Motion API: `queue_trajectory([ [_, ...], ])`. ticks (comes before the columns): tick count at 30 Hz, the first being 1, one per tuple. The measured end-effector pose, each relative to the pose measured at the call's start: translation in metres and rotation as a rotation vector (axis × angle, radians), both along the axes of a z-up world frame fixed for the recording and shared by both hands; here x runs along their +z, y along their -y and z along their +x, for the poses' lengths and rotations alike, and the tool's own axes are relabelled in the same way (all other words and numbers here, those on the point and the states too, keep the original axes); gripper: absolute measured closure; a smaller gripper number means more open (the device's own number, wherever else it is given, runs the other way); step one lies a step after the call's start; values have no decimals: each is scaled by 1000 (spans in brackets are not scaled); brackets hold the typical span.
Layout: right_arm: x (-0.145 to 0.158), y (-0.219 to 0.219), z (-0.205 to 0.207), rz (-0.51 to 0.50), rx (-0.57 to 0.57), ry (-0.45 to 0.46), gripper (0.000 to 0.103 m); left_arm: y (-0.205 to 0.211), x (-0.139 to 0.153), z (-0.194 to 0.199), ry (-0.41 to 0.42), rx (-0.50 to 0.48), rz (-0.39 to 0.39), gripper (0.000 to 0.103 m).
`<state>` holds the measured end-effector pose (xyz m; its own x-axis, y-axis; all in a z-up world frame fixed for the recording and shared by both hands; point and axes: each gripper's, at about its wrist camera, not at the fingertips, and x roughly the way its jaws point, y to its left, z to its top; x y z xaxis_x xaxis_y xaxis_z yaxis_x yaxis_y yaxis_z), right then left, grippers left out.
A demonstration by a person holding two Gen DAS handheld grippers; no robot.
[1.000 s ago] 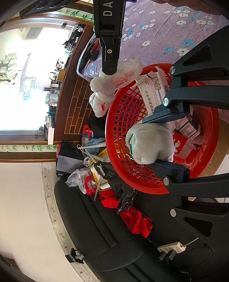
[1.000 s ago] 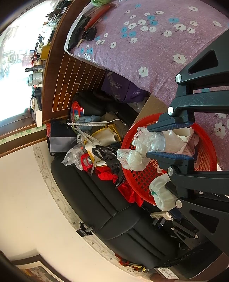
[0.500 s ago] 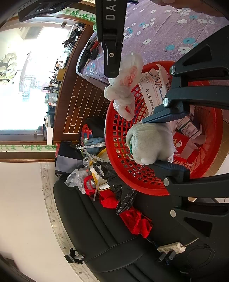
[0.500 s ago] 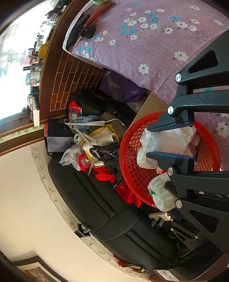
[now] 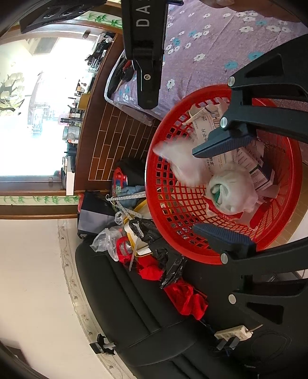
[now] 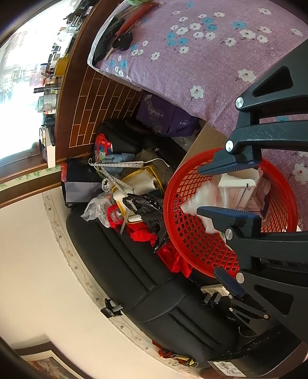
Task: Collect trash
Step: 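Open both grippers to drop the cotton wad and bag into the basket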
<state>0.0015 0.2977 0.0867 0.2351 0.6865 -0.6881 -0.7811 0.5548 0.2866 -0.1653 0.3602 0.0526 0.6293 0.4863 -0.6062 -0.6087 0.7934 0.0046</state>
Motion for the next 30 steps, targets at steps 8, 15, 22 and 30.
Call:
queue_trajectory([
  [8,2,5,3,6,-17,3,62,-1,2,-1,6,18,7,21],
  [15,8,11,-1,11,-41,28,40,-1,4,-3,6,44,25,8],
  [22,13,21,-1,9,-88,64,20,-6,3,-5,-4,89,29,4],
  [30,11,31,-2,-15,-128,105,14,-11,4,-13,-11,144,27,4],
])
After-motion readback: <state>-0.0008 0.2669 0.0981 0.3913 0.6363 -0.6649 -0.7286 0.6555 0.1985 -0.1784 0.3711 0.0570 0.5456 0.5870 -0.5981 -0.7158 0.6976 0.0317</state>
